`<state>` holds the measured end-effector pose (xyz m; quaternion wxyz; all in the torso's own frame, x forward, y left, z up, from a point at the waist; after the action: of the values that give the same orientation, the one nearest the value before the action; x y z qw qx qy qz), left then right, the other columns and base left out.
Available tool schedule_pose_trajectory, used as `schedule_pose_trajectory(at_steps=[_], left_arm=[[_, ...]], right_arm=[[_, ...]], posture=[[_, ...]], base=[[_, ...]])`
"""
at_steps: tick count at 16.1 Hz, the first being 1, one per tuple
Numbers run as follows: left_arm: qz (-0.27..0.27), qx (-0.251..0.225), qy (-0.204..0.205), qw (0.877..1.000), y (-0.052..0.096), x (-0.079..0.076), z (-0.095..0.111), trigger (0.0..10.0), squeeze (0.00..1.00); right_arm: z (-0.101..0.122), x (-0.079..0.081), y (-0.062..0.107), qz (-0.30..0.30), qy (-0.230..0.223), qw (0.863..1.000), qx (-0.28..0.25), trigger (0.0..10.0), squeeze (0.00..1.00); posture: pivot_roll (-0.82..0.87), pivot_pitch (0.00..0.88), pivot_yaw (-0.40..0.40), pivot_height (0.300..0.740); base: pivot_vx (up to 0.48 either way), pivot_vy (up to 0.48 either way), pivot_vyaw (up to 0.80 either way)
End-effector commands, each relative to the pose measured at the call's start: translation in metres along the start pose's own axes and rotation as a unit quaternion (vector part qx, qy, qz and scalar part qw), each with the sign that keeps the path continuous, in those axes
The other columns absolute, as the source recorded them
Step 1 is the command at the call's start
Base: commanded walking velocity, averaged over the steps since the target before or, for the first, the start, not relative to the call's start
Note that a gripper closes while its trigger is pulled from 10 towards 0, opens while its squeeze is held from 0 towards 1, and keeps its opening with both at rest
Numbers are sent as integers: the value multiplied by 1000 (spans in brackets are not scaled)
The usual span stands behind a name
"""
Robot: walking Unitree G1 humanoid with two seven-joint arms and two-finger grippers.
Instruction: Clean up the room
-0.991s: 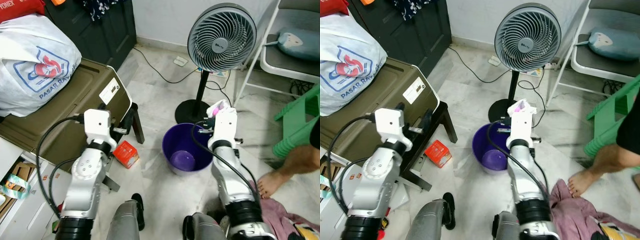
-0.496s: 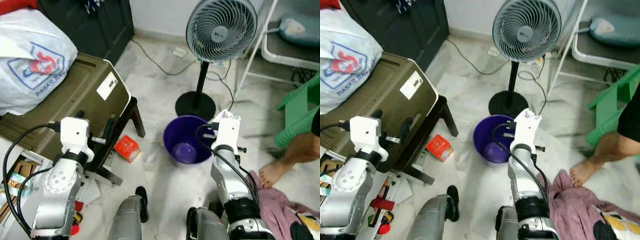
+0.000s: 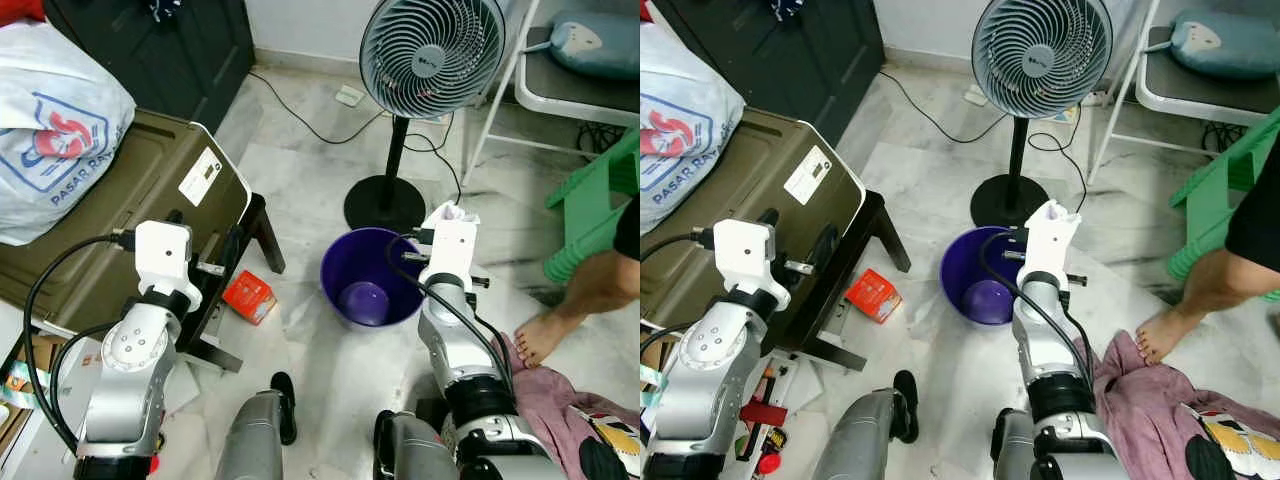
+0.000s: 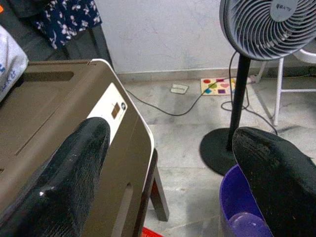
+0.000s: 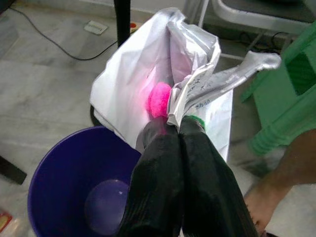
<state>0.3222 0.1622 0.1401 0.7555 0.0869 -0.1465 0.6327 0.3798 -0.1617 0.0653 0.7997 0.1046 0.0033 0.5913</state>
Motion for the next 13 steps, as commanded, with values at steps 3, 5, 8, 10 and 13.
schedule_pose_trajectory(at_steps=[3, 5, 8, 10, 13], left_arm=[[7, 17, -10, 1000, 7, 8, -7, 10000, 0], [13, 26, -19, 999, 12, 14, -9, 10000, 0], [21, 42, -35, 998, 26, 26, -10, 10000, 0], [23, 49, -38, 998, 33, 28, -11, 10000, 0], [24, 58, -44, 997, 42, 30, -10, 10000, 0]], right_arm=[[-16, 18, 4, 11, -1, 1000, 23, 10000, 0], [-21, 24, 2, 13, 0, 999, 32, 10000, 0], [-26, 39, -3, 28, 9, 998, 47, 10000, 0], [-27, 45, -4, 35, 16, 998, 52, 10000, 0], [-28, 51, -5, 44, 28, 997, 58, 10000, 0]], posture=[[160, 276, 94, 740], [188, 303, 99, 740], [243, 358, 112, 740], [266, 377, 119, 740], [289, 400, 124, 740]], base=[[0, 0, 0], [0, 0, 0], [0, 0, 0], [0, 0, 0], [0, 0, 0]])
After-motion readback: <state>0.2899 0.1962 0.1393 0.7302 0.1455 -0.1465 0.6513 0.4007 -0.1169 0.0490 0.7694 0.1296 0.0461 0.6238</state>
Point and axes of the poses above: a point about 5 cm out from each wrist's last joint towards the gripper, its own y axis pointing back from the gripper into the wrist, its own z axis along the axis of the wrist's last joint, x = y × z, the point moved 6 cm from there along -y, pointing out of the wrist towards the gripper, and after that the axes turned 14 degrees about -y, right-handed, at the moved point
